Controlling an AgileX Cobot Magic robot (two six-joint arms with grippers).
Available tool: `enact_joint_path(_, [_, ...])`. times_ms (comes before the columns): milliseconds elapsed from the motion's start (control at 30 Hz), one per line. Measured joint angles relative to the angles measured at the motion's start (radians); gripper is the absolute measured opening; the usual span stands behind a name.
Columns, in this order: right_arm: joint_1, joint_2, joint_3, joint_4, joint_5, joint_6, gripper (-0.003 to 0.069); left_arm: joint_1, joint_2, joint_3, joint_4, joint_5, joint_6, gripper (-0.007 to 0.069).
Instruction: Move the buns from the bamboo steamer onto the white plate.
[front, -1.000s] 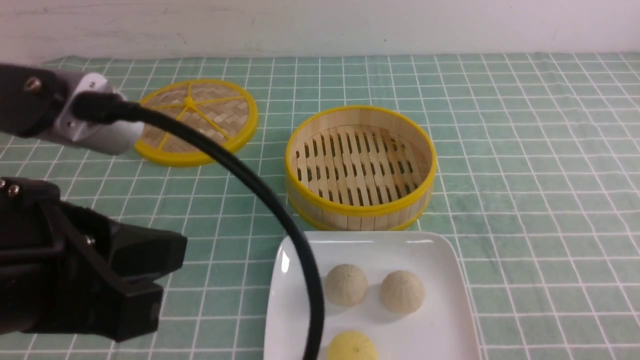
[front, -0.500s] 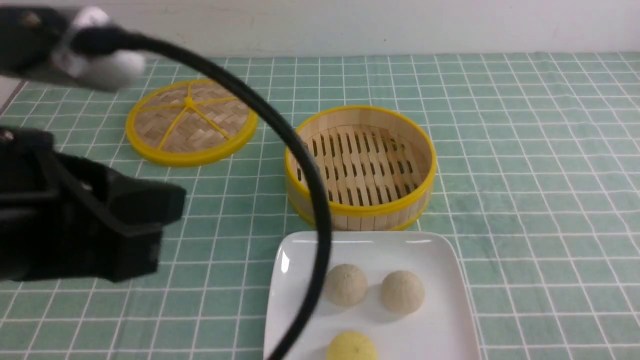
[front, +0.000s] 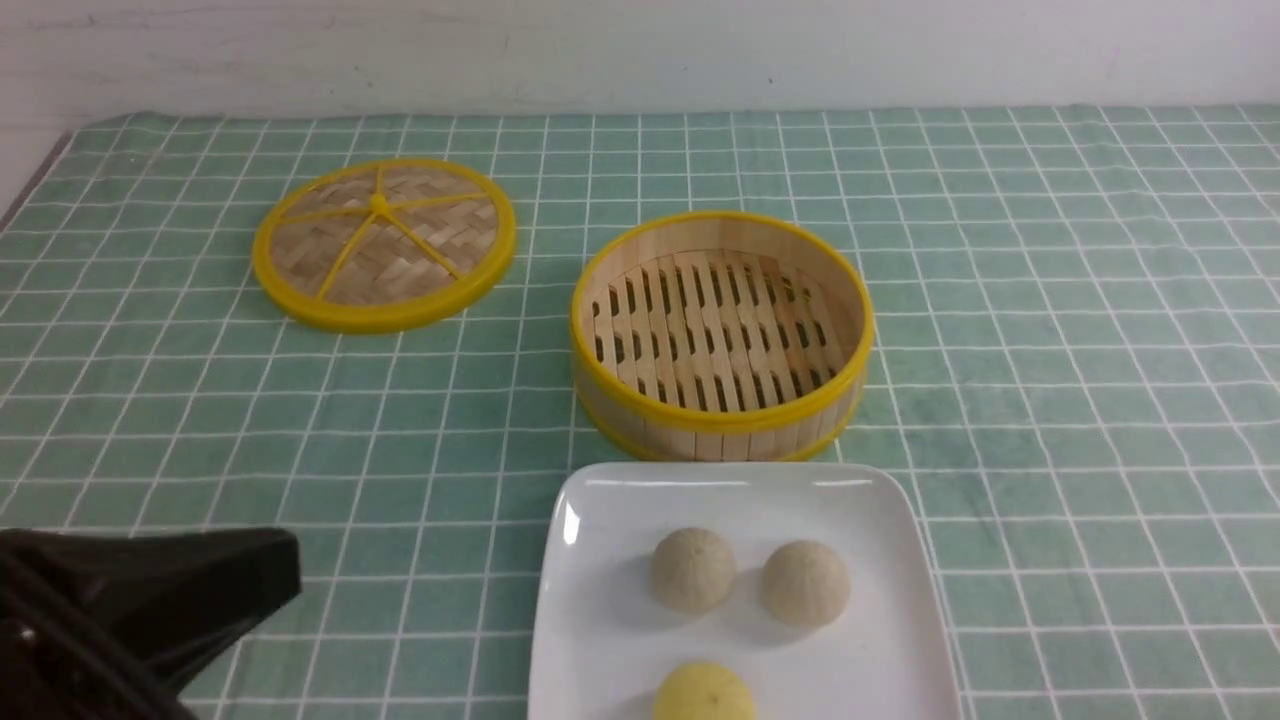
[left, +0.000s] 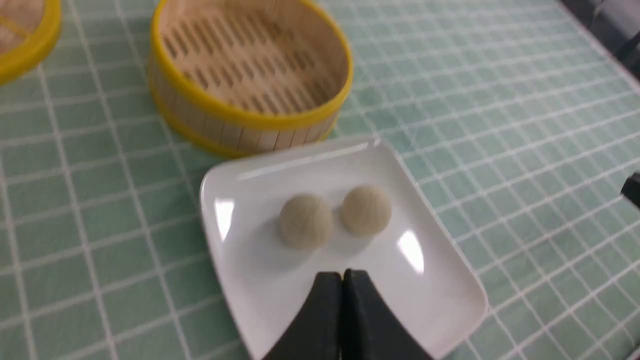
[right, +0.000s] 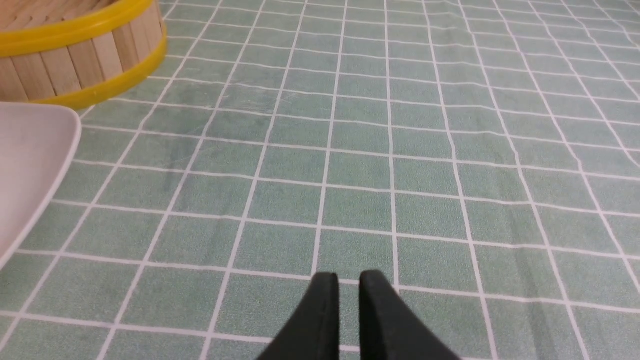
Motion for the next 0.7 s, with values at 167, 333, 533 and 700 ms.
enact_joint_path(167, [0.0,0.0,0.0,0.0,0.0,0.0,0.0099,0.0,-0.003,0.135,0.08,-0.225,0.0,0.0011])
enact_joint_path(333, [0.0,0.0,0.0,0.0,0.0,0.0,0.0107,0.0,-0.003,0.199,0.15,-0.205,0.004,0.0011])
enact_joint_path(533, [0.0,0.0,0.0,0.0,0.0,0.0,0.0113,0.0,-0.003,0.203,0.157,-0.17,-0.03,0.0012])
enact_joint_path(700, [0.0,0.0,0.0,0.0,0.0,0.0,0.0118,0.0,-0.003,0.203,0.16,-0.171,-0.044,0.0015])
